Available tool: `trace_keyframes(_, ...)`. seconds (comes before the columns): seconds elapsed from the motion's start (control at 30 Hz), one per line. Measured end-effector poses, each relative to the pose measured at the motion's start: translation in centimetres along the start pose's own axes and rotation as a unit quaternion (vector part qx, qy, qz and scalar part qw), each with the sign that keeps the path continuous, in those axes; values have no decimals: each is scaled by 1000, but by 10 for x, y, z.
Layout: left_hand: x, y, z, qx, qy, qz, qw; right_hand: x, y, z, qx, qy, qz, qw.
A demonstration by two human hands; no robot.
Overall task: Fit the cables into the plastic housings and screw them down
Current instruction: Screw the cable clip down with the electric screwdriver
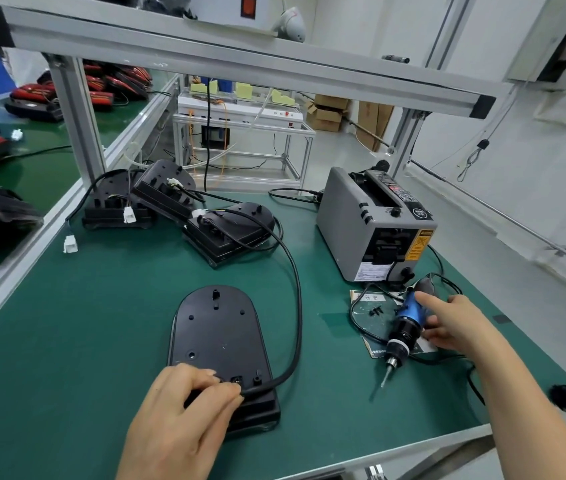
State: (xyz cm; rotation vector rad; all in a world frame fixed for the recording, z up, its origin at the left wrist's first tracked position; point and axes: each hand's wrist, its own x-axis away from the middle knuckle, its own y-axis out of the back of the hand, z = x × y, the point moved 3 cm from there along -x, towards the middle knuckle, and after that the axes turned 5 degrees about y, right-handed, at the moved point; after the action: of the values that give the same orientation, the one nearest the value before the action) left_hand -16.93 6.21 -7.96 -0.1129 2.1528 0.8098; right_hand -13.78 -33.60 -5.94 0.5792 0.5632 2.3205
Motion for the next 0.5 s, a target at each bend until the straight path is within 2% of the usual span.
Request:
trace_keyframes(0.2,0,1,-1,1,10,3,1000,5,0,1,9,14,-5,1000)
trace_keyframes(0.27,0,1,-1,1,15,1,1000,5,4,12,66,92,-76,991)
trace_keyframes(0.33,0,2,-2,1,15,0,1000,7,5,31,47,186,-127,973)
trace_keyframes(0.4,0,2,-2,0,13,2,1000,6,-1,50,-22,208,-110,972)
trace_keyframes(0.5,0,1,-1,-1,13,4,1000,-6,-14,67,-114,150,-41,981)
